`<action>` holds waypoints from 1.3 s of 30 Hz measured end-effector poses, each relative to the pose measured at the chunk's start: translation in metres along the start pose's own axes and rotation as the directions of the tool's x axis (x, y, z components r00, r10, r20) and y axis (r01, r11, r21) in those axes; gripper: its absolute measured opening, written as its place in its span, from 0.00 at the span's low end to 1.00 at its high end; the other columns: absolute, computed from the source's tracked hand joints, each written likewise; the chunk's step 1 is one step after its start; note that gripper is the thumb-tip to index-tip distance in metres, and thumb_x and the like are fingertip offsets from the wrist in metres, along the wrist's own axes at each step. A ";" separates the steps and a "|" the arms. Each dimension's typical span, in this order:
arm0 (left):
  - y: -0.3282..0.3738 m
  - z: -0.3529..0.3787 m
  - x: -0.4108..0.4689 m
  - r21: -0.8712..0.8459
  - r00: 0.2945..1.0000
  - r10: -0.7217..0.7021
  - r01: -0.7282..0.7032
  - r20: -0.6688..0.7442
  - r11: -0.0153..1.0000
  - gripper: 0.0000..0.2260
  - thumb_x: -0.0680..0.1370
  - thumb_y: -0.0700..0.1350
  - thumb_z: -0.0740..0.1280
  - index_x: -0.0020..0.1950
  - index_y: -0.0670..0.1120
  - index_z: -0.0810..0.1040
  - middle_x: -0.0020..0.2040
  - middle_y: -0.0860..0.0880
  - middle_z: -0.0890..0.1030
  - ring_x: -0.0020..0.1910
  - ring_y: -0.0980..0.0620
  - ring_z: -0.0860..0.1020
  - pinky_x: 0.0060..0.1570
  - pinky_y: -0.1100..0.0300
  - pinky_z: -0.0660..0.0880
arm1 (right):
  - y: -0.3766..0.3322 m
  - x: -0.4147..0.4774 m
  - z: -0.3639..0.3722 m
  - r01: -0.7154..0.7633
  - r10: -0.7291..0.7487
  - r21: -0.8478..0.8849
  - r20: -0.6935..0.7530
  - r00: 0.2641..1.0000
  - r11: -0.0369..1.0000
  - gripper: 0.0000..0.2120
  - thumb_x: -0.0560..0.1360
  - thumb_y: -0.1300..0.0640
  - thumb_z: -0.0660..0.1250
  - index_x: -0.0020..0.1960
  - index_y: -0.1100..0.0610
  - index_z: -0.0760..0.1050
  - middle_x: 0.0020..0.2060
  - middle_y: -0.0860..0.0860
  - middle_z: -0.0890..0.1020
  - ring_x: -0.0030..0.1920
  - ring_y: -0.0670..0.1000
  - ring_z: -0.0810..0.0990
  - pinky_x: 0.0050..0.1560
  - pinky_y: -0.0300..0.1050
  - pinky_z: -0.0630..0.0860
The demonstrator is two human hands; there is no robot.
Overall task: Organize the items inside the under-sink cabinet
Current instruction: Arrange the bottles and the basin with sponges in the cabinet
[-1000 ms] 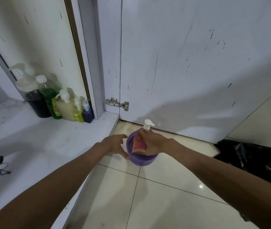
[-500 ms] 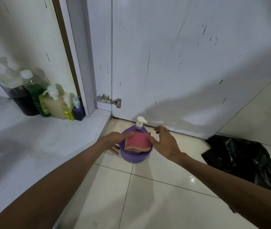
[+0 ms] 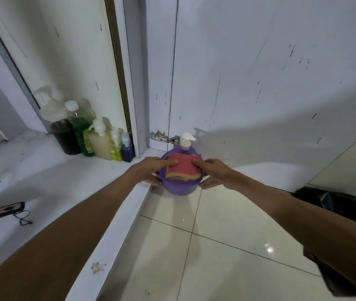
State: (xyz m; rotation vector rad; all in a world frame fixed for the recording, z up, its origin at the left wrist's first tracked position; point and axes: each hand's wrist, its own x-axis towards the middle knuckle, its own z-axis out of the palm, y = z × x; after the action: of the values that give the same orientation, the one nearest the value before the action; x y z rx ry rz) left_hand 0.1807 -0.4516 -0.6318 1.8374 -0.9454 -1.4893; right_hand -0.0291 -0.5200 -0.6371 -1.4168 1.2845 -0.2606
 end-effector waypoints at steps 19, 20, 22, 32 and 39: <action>-0.110 -0.230 -0.104 -0.283 0.920 -0.178 0.078 -0.349 0.956 0.21 0.70 0.48 0.76 0.58 0.41 0.78 0.50 0.39 0.83 0.48 0.42 0.81 0.47 0.51 0.80 | -0.133 0.045 0.266 0.378 -0.347 -0.150 0.196 0.917 0.914 0.14 0.77 0.48 0.68 0.53 0.59 0.75 0.42 0.55 0.79 0.38 0.51 0.78 0.31 0.33 0.74; -0.115 -0.235 -0.105 -0.272 0.906 -0.186 0.083 -0.381 0.959 0.20 0.71 0.49 0.75 0.58 0.41 0.78 0.49 0.39 0.83 0.48 0.42 0.82 0.47 0.51 0.80 | -0.134 0.051 0.278 0.391 -0.368 -0.145 0.165 0.915 0.909 0.16 0.76 0.47 0.69 0.55 0.58 0.75 0.44 0.55 0.79 0.42 0.53 0.79 0.35 0.35 0.75; -0.126 -0.247 -0.106 -0.225 0.887 -0.181 0.090 -0.425 0.970 0.21 0.70 0.53 0.75 0.57 0.43 0.79 0.50 0.39 0.83 0.48 0.42 0.83 0.48 0.51 0.81 | -0.137 0.058 0.300 0.362 -0.338 -0.171 0.154 0.928 0.916 0.21 0.76 0.43 0.68 0.56 0.60 0.76 0.47 0.58 0.81 0.49 0.58 0.81 0.46 0.45 0.79; -0.133 -0.264 -0.091 -0.219 0.807 -0.274 0.184 -0.523 0.958 0.24 0.76 0.56 0.69 0.62 0.38 0.73 0.47 0.40 0.80 0.41 0.44 0.79 0.42 0.52 0.80 | -0.143 0.077 0.341 0.346 -0.311 -0.239 0.172 0.935 0.907 0.22 0.77 0.44 0.65 0.57 0.63 0.77 0.49 0.58 0.82 0.50 0.58 0.81 0.48 0.48 0.75; -0.092 -0.287 -0.078 -0.141 0.611 -0.107 -0.007 -0.784 0.990 0.11 0.76 0.49 0.69 0.46 0.42 0.73 0.44 0.42 0.76 0.45 0.48 0.74 0.46 0.55 0.72 | -0.141 0.081 0.346 0.274 -0.244 -0.220 0.154 0.958 0.936 0.23 0.77 0.43 0.65 0.58 0.62 0.77 0.49 0.56 0.81 0.52 0.59 0.81 0.51 0.48 0.76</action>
State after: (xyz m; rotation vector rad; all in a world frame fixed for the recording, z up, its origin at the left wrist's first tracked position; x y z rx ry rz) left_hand 0.4674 -0.3325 -0.6031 2.1148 -0.3294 -0.5647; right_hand 0.3389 -0.4226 -0.6755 -1.7851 1.0513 -0.1948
